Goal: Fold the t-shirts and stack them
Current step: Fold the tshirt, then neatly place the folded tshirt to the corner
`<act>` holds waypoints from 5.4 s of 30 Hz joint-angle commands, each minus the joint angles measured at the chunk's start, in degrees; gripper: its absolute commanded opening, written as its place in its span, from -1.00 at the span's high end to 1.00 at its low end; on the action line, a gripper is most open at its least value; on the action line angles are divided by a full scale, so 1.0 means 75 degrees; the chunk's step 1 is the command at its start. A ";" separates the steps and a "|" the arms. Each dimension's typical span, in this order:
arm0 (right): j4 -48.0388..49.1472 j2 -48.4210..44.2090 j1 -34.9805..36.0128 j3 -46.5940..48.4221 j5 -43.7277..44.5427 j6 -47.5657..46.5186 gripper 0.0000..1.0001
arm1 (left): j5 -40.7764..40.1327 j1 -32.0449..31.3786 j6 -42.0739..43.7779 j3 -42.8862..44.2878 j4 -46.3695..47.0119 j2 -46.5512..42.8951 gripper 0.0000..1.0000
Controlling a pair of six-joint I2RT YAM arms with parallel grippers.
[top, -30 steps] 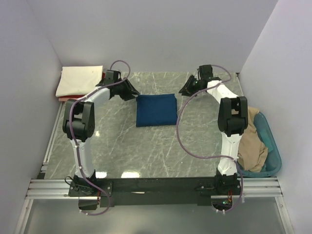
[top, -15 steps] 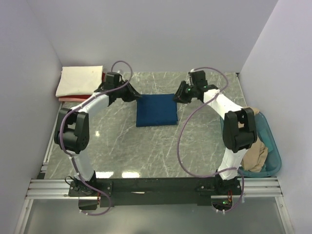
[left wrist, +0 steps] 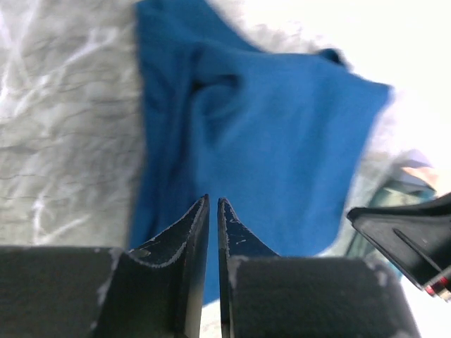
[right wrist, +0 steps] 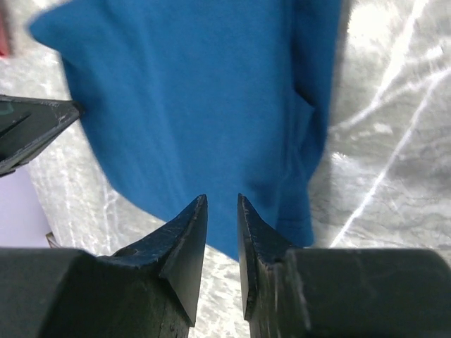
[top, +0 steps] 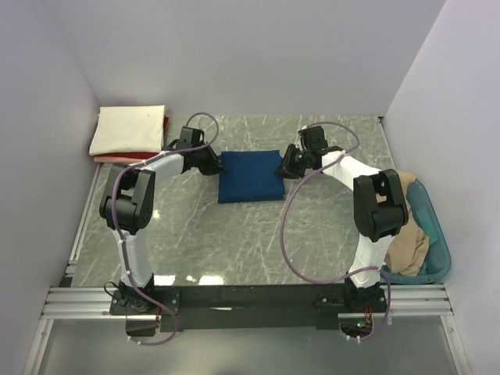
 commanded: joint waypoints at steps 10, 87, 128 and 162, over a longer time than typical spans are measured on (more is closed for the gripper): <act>0.0312 0.0186 -0.0202 -0.0587 0.0058 -0.0092 0.40 | -0.0321 0.0081 0.0227 0.0427 -0.0292 0.0319 0.69; -0.0145 -0.4478 0.0876 -0.2134 0.0257 0.0049 0.36 | -0.9519 -0.0002 0.5417 0.6122 -0.4325 0.2393 0.99; -0.0602 -0.4162 0.1204 -0.1502 0.0550 -0.0022 0.37 | -0.8830 0.0771 0.9521 0.7108 -0.2062 0.1010 0.99; -0.0813 -0.4314 0.1416 -0.1607 0.1452 -0.0432 0.04 | -0.5726 0.3011 0.5245 0.5620 -0.0233 0.0871 -0.99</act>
